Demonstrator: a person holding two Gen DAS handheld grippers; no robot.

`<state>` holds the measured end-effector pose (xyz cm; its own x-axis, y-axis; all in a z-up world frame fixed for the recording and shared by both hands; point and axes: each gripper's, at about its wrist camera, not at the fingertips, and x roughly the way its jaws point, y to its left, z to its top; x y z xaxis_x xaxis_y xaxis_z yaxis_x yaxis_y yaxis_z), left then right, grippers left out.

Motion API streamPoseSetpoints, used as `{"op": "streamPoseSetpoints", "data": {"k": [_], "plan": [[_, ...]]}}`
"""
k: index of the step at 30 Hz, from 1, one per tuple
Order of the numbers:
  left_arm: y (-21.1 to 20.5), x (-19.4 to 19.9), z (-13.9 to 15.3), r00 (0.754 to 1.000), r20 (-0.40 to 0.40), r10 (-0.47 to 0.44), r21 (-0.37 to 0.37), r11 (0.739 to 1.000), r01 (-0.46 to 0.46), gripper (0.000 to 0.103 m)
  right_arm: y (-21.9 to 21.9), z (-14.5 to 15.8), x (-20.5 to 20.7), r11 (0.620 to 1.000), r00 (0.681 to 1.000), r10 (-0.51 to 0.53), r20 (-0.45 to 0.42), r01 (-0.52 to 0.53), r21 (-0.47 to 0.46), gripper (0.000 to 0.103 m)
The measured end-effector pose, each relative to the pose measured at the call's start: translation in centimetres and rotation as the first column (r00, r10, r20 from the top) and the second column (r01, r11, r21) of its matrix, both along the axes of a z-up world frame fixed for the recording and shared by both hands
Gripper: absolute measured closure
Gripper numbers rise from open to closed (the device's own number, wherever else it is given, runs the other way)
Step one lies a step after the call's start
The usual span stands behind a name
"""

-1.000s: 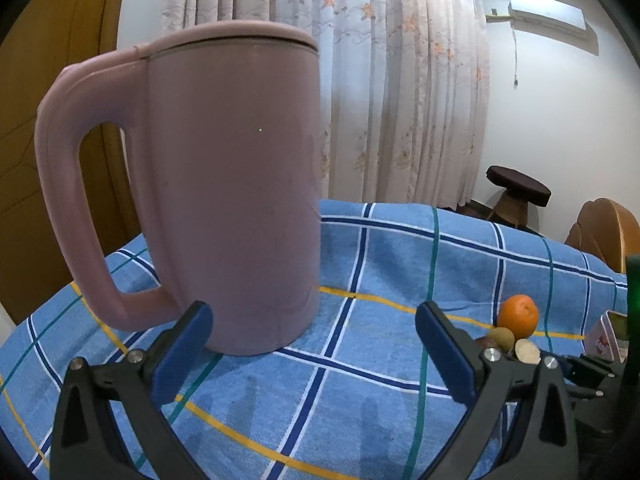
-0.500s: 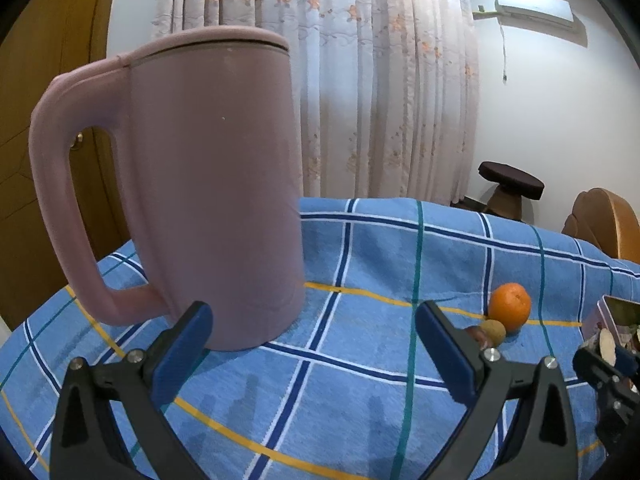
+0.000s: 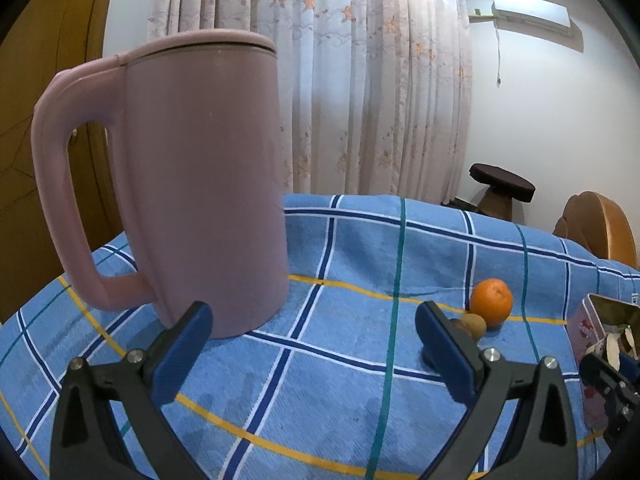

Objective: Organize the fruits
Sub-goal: 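Grasp the cut cylinder with the right tool, then grasp the brown chestnut with the left tool while the right tool holds the cylinder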

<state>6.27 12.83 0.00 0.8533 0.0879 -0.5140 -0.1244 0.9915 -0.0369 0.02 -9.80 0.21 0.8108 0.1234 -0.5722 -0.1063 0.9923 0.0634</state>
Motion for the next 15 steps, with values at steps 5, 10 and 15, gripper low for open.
{"op": "streamPoseSetpoints", "data": {"k": [5,10,15], "plan": [[0.1,-0.5,-0.1,1.000,-0.002,0.000,-0.024,1.000,0.000,0.000,-0.3,0.5,-0.9,1.000,1.000,0.003,0.031,-0.003,-0.013,0.065],[-0.3,-1.1,-0.2,1.000,-0.007,-0.011,-0.034,0.999,0.011,0.000,-2.0,0.9,-2.1,0.999,0.998,-0.025,0.060,0.027,-0.036,0.065],[-1.9,-1.0,-0.3,0.996,-0.027,-0.084,-0.033,0.996,0.083,0.000,-3.7,1.1,-2.7,0.998,0.996,-0.049,0.068,0.052,-0.038,0.065]]}}
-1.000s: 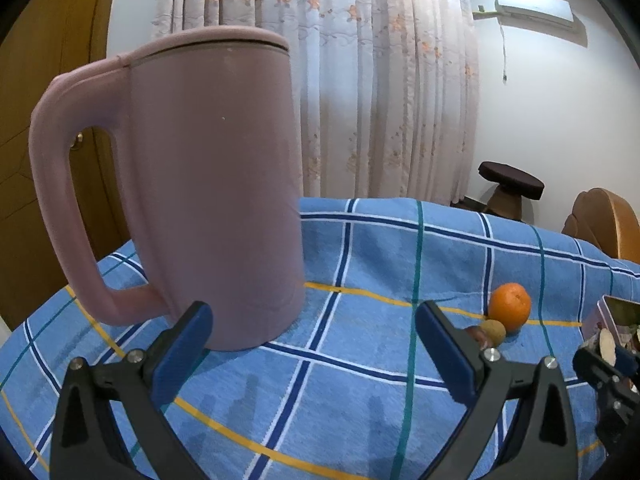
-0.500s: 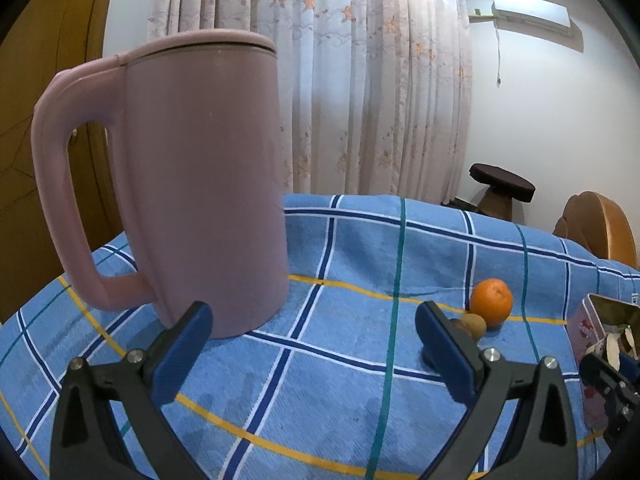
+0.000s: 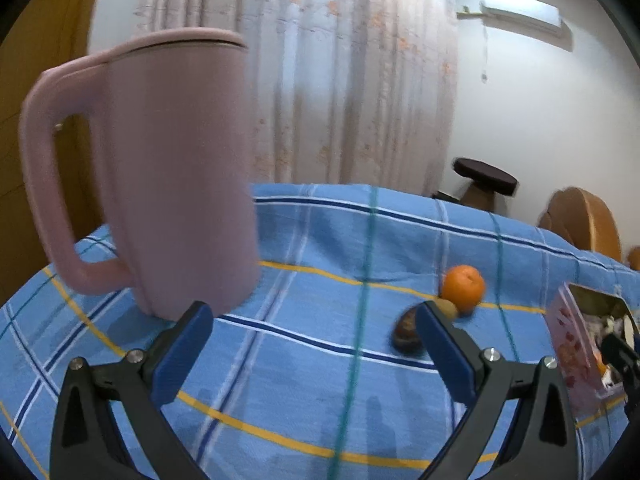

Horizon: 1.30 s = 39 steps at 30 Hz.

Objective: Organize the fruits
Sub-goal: 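Grasp the brown chestnut with the left tool while the right tool holds the cylinder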

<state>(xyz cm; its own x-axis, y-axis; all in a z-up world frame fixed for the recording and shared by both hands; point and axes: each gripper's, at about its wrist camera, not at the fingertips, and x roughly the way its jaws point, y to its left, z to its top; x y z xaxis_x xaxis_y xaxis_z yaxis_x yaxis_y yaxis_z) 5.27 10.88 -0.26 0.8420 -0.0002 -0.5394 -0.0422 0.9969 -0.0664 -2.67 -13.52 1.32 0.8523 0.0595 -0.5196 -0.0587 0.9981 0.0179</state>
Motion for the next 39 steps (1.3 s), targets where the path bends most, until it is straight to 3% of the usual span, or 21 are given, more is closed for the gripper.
{"op": "streamPoseSetpoints", "data": {"k": [4,8,10,12,17,20,22,30,39], "plan": [[-2.7,0.9,0.1,0.993,-0.047,-0.113,0.023,0.993,0.114,0.003,-0.5,0.1,0.0,1.000,1.000,-0.005,0.000,0.005,0.013,0.065],[-5.1,2.6,-0.7,0.972,-0.130,-0.193,0.035,0.979,0.199,0.019,-0.6,0.2,0.2,1.000,1.000,0.001,-0.003,-0.001,0.015,0.065],[-6.0,3.7,-1.2,0.963,-0.173,-0.208,0.051,0.974,0.219,0.020,-0.8,0.3,0.2,1.000,1.000,0.002,-0.002,-0.002,0.023,0.065],[-6.4,4.7,-2.0,0.952,-0.217,-0.215,0.056,0.971,0.232,0.029,-0.9,0.3,0.3,1.000,1.000,0.002,-0.001,-0.002,0.028,0.065],[-5.8,7.0,-3.6,0.919,-0.321,-0.227,-0.034,0.973,0.228,0.042,-1.2,0.2,0.5,0.999,1.000,0.000,-0.013,0.000,0.039,0.065],[-5.6,7.8,-3.5,0.924,-0.312,-0.223,-0.058,0.975,0.216,0.047,-1.2,0.2,0.6,0.999,1.000,0.004,-0.018,-0.003,0.044,0.065],[-5.6,7.8,-3.4,0.923,-0.303,-0.238,-0.077,0.971,0.225,0.064,-1.1,0.2,0.7,0.999,1.000,0.004,-0.017,-0.003,0.040,0.065],[-3.6,6.5,-3.3,0.941,-0.271,-0.205,-0.125,0.976,0.176,0.064,-1.1,0.1,0.7,0.999,1.000,-0.001,-0.019,0.002,0.044,0.065],[-3.1,2.6,-2.2,0.975,-0.185,-0.123,-0.077,0.991,0.110,0.063,-1.3,0.2,0.3,0.998,1.000,0.002,-0.005,-0.001,0.056,0.065]]}}
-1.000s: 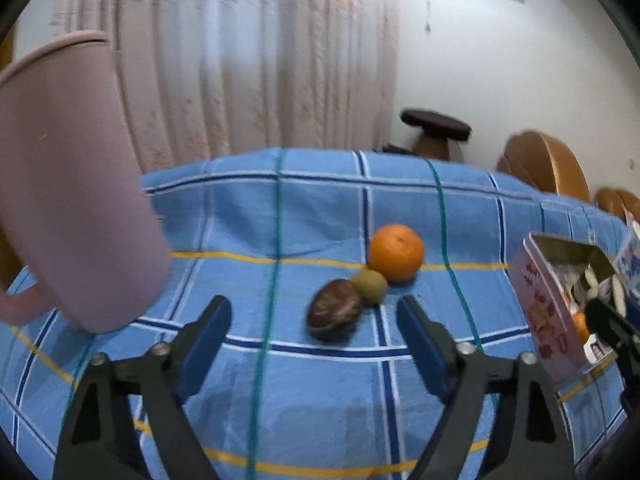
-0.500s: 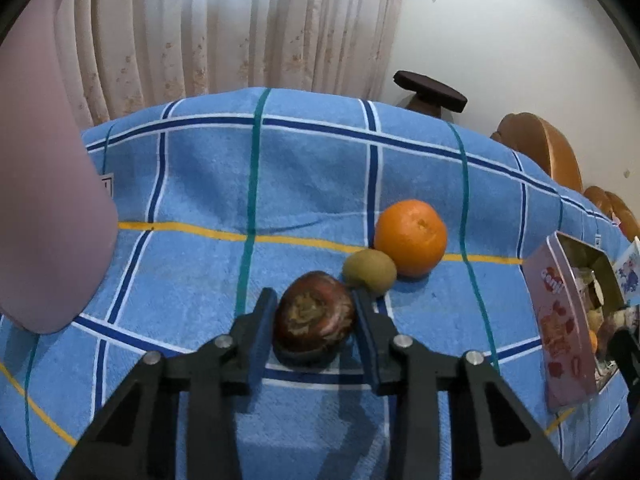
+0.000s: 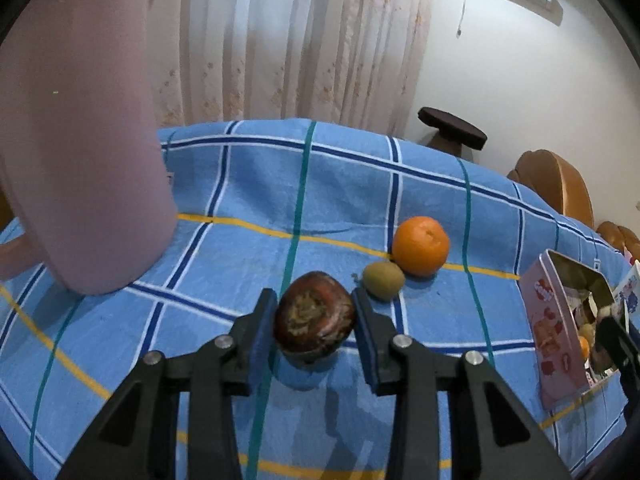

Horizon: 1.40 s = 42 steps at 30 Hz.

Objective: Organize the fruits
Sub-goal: 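Carry the chestnut and cylinder over the tin and release both inside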

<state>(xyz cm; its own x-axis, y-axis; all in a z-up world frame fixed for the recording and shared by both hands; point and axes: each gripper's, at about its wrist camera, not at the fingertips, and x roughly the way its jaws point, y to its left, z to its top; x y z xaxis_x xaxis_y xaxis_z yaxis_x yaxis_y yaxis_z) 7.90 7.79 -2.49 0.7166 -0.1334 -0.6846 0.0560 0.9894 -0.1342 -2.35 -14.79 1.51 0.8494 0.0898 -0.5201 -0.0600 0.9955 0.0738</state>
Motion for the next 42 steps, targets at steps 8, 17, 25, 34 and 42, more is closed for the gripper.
{"op": "streamPoseSetpoints", "data": {"k": [8,17,25,34,42], "plan": [[-3.5,-3.9,1.6,0.994,0.104,-0.021,0.061,0.998,0.015,0.064,-0.3,0.9,-1.3,1.000,0.999,0.019,0.025,-0.019,-0.009,0.065],[-9.8,-6.1,3.9,0.981,0.167,-0.100,0.104,0.991,0.083,0.063,-3.4,1.7,-2.6,1.000,0.998,-0.020,0.058,0.021,-0.016,0.065],[-15.0,-7.5,5.6,0.961,0.199,-0.192,0.097,0.980,0.176,0.063,-9.4,1.8,-2.4,0.989,0.987,-0.149,0.053,0.150,-0.010,0.065],[-21.6,-6.7,5.5,0.941,0.168,-0.294,0.064,0.956,0.287,0.063,-14.3,0.9,-1.1,0.970,0.970,-0.242,0.007,0.242,-0.033,0.065],[-23.8,-5.4,3.7,0.945,0.124,-0.302,0.073,0.953,0.295,0.063,-14.7,-0.1,0.5,0.980,0.979,-0.197,-0.045,0.195,-0.040,0.065]]}}
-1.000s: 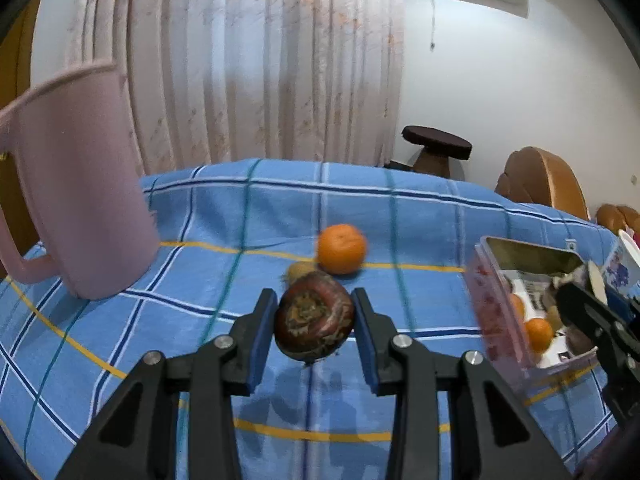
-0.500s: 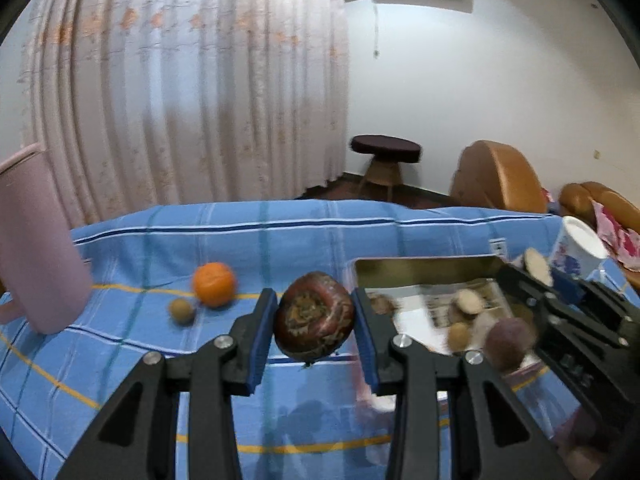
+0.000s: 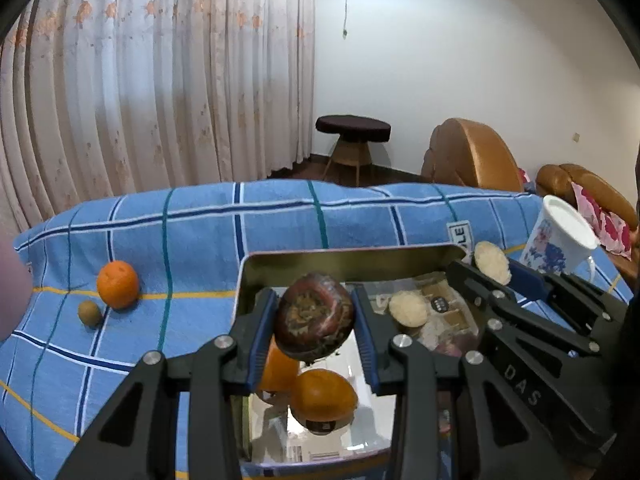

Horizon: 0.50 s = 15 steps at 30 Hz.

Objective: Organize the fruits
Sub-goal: 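Carry the chestnut and cylinder over the tin and release both inside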

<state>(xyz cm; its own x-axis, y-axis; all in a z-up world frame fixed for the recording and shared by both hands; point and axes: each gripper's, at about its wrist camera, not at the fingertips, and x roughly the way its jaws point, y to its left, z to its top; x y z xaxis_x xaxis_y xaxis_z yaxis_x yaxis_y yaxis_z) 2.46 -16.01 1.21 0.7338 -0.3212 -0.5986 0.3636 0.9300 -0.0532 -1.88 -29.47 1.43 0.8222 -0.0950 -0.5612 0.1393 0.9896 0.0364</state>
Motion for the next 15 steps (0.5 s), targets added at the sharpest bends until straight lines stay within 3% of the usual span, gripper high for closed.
{"op": "streamPoseSetpoints", "data": {"k": [15], "plan": [[0.5,1.0,-1.5,0.998,-0.054,0.033,0.005,0.999,-0.033,0.062,0.0,-2.3,1.8,0.991,0.992,0.101,-0.080,-0.093,0.094,0.062]]}}
